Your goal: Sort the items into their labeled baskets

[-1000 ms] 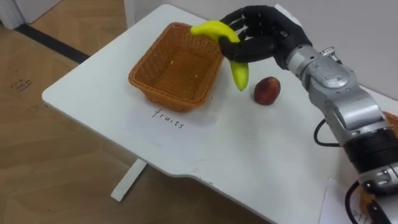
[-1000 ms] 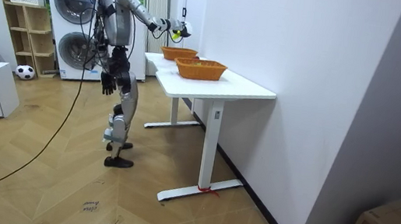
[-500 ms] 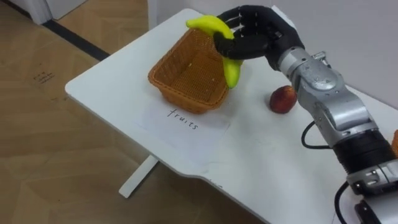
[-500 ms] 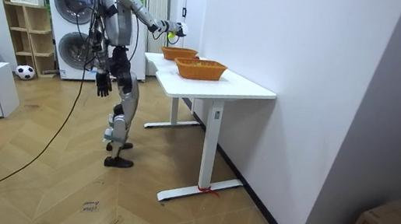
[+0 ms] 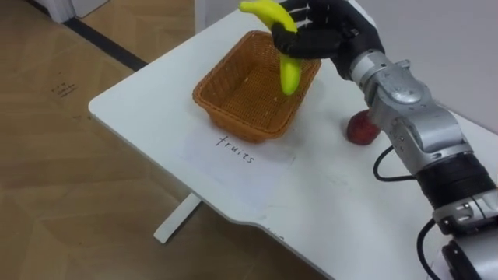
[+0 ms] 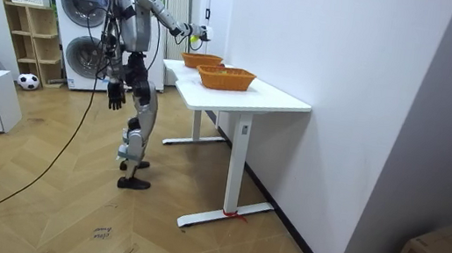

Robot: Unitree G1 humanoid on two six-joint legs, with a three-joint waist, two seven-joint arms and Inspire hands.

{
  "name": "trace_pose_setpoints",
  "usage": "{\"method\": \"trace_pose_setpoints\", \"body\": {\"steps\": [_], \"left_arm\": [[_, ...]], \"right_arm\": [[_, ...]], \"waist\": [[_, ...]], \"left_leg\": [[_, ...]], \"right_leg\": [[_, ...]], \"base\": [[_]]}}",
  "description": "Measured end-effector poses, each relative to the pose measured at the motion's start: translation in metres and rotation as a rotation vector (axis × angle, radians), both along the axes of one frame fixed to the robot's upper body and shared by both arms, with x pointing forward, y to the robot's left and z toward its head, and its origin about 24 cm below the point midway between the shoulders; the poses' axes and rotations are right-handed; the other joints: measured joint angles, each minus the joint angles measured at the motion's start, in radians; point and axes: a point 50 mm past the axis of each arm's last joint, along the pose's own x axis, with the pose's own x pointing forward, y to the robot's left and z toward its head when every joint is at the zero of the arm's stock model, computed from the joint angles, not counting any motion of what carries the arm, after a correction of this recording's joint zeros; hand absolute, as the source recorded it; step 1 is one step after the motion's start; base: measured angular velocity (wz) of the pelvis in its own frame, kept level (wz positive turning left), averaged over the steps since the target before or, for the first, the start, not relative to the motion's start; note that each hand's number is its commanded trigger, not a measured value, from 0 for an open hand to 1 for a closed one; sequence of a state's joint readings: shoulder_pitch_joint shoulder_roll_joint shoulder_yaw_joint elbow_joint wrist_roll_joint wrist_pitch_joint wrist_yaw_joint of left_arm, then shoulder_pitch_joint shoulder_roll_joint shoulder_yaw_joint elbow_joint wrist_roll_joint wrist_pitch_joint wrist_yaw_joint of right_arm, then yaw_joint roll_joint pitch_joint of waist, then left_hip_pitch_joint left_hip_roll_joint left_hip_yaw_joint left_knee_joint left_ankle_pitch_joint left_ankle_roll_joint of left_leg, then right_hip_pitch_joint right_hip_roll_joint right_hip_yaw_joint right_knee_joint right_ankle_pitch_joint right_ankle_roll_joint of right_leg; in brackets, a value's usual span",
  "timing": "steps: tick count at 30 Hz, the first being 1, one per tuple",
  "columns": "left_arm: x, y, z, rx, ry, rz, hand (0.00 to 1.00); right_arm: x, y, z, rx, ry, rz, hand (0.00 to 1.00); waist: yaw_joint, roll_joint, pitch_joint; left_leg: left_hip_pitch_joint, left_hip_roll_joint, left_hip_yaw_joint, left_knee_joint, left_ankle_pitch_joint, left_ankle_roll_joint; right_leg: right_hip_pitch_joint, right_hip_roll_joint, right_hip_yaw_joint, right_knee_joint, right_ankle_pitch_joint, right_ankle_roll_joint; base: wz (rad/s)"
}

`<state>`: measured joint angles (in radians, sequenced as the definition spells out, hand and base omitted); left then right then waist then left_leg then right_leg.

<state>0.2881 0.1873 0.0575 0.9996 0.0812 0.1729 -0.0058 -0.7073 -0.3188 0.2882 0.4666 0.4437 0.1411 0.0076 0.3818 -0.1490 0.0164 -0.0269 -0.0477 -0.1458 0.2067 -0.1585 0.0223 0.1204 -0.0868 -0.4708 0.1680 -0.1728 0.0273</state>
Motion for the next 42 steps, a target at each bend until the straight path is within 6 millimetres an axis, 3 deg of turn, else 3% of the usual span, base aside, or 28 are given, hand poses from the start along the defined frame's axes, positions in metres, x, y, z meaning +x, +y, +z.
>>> {"method": "trace_pose_setpoints", "body": {"steps": [9, 13, 22, 35, 36, 37, 38, 39, 42], "left_arm": [[0.000, 0.000, 0.000, -0.006, 0.000, -0.001, 0.00], [0.000, 0.000, 0.000, -0.005, 0.001, -0.001, 0.00], [-0.006, 0.001, 0.001, 0.018, 0.010, 0.002, 0.00], [-0.010, 0.004, 0.002, 0.030, 0.016, 0.006, 0.00], [-0.010, 0.004, 0.002, 0.030, 0.016, 0.006, 0.00], [-0.010, 0.004, 0.002, 0.030, 0.016, 0.005, 0.00], [-0.010, 0.004, 0.002, 0.030, 0.016, 0.005, 0.00], [-0.010, 0.004, 0.002, 0.031, 0.016, 0.004, 0.00], [-0.010, 0.005, 0.002, 0.033, 0.017, 0.001, 0.00]], "right_arm": [[0.004, -0.002, -0.008, 0.004, 0.042, -0.031, 1.00], [0.005, -0.005, -0.011, -0.001, 0.054, -0.057, 1.00], [0.004, -0.001, -0.019, -0.031, 0.067, -0.071, 1.00], [0.004, -0.005, -0.029, 0.000, 0.114, -0.105, 1.00], [0.004, -0.005, -0.029, 0.000, 0.114, -0.105, 0.96], [0.004, -0.004, -0.029, -0.002, 0.114, -0.104, 0.84], [0.004, -0.004, -0.029, -0.003, 0.115, -0.102, 0.59], [0.004, -0.004, -0.030, -0.006, 0.117, -0.097, 0.00], [0.004, -0.004, -0.034, -0.014, 0.136, -0.094, 0.00]], "waist": [[0.034, 0.006, 0.0041], [0.035, 0.005, 0.0043], [0.038, 0.007, 0.0055], [0.036, 0.003, 0.0060], [0.037, 0.003, 0.0061], [0.037, 0.003, 0.0063], [0.037, 0.002, 0.0065], [0.037, 0.000, 0.0076], [0.037, -0.003, 0.0097]], "left_leg": [[0.000, 0.000, -0.013, 0.002, -0.001, 0.001], [-0.016, -0.001, -0.031, 0.017, -0.001, 0.001], [-0.023, -0.001, -0.028, 0.016, -0.001, 0.001], [-0.023, -0.002, -0.024, 0.017, -0.001, 0.001], [-0.023, -0.002, -0.024, 0.017, -0.001, 0.001], [-0.023, -0.002, -0.023, 0.017, -0.001, 0.001], [-0.022, -0.002, -0.023, 0.017, -0.001, 0.001], [-0.022, -0.002, -0.022, 0.017, -0.001, 0.001], [-0.023, -0.002, -0.022, 0.018, -0.001, 0.001]], "right_leg": [[0.001, -0.001, -0.021, 0.000, 0.000, 0.000], [-0.001, -0.001, -0.035, 0.000, 0.000, 0.000], [-0.001, -0.001, -0.046, 0.000, -0.003, 0.004], [0.000, 0.001, -0.027, 0.000, -0.003, 0.005], [0.000, 0.001, -0.027, 0.000, -0.003, 0.005], [0.000, 0.001, -0.026, 0.000, -0.003, 0.005], [0.000, 0.001, -0.026, 0.000, -0.003, 0.005], [0.000, 0.001, -0.026, 0.000, -0.003, 0.005], [0.000, 0.001, -0.027, 0.000, -0.003, 0.004]], "base": [[0.03], [0.14], [0.00], [0.00], [0.00], [0.00], [0.00], [0.00], [0.00]]}}
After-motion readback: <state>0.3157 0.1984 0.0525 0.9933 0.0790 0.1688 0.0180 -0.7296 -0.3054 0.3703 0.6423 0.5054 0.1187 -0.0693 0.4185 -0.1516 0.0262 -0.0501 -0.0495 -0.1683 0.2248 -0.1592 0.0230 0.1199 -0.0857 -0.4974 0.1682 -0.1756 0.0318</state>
